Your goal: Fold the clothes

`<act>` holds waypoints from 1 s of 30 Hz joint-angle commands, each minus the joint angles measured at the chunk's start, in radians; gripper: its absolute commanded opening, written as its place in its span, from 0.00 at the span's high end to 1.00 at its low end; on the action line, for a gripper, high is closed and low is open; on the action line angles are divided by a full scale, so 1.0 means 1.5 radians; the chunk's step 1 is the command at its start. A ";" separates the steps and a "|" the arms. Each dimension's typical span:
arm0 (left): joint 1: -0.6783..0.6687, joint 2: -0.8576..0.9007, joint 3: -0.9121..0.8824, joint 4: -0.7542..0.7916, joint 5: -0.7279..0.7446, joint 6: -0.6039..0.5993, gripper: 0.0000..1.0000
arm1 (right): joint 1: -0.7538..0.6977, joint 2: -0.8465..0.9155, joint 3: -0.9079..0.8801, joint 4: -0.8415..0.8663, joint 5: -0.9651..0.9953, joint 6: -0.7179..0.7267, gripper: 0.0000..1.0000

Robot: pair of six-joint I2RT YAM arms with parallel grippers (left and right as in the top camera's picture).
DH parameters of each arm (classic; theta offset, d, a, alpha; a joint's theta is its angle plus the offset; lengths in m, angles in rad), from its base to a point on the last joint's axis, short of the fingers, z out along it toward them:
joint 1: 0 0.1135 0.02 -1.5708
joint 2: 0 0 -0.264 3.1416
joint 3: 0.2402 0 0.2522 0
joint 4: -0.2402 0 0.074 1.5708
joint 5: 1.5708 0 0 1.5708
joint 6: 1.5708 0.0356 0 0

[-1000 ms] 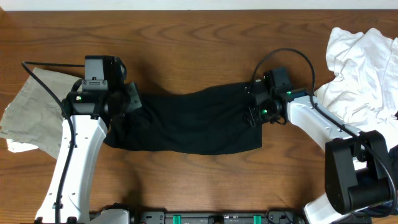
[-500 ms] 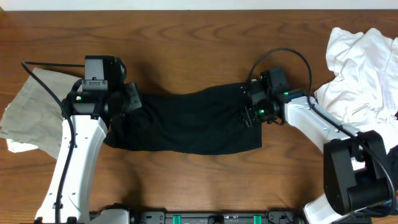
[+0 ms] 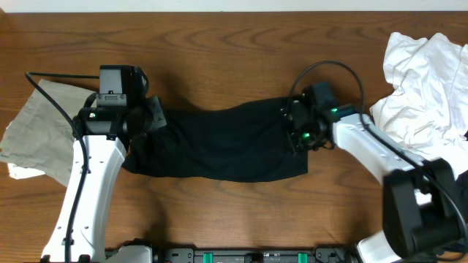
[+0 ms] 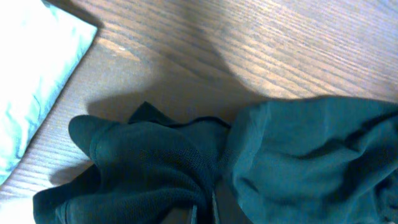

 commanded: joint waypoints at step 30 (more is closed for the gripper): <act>0.000 -0.460 0.007 -0.069 -0.008 0.052 0.93 | -0.119 -0.390 0.538 -0.379 0.205 0.022 0.99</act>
